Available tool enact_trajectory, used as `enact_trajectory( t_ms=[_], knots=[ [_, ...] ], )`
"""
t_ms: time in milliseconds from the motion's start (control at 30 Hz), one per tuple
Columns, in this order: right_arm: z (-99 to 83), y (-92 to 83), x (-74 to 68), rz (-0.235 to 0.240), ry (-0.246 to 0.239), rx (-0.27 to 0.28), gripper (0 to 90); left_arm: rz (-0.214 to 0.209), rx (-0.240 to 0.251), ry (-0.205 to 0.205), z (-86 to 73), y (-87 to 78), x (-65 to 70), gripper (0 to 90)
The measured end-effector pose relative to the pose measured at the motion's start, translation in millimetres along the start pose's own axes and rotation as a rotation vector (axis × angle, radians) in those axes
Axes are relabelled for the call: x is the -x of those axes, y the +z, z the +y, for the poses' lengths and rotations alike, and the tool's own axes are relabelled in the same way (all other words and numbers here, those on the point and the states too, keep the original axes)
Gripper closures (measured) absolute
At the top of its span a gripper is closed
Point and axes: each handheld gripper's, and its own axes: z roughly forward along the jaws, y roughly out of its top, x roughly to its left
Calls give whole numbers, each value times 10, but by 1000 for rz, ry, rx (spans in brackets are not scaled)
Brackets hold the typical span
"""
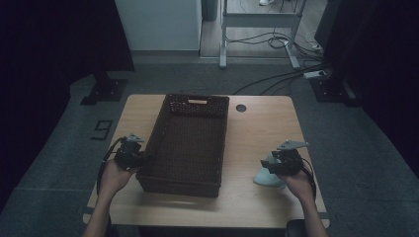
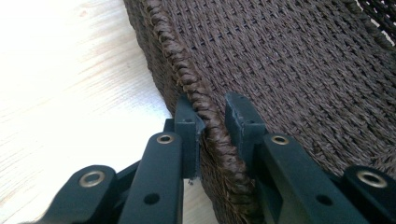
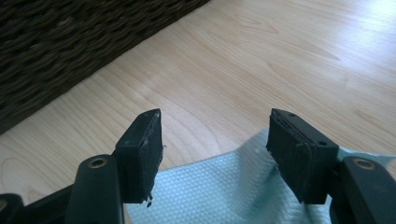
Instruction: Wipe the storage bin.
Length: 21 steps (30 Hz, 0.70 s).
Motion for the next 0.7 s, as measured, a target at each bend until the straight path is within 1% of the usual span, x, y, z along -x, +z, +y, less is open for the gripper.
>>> enact_trajectory(
  t_ms=[67,133,200,267,333,433,500,567,600,700],
  knots=[
    [-10,-15,24,-8,6,0,352,-13,-5,11,-8,-9,2,769],
    [-22,-28,46,-18,13,1,352,-27,-5,12,-20,-19,-9,776],
    [-33,-45,67,-29,20,2,350,-44,-6,14,-37,-29,-45,782],
    [-45,-59,87,-36,31,7,341,-52,-9,23,-44,-37,-79,781],
    [-58,-78,117,-44,49,10,326,-50,-12,35,-38,-37,-97,779],
    [-79,-93,159,-70,70,6,305,-45,-14,53,-25,-30,-137,771],
    [-99,-100,190,-90,78,-4,297,-52,-6,48,-24,-24,-174,755],
    [-125,-97,219,-115,74,-24,292,-52,-5,41,-23,-21,-210,729],
    [-138,-92,231,-120,74,-34,289,-50,-4,39,-23,-20,-223,709],
    [-164,-72,263,-128,80,-56,280,-26,-1,27,-21,-14,-260,638]
  ],
)
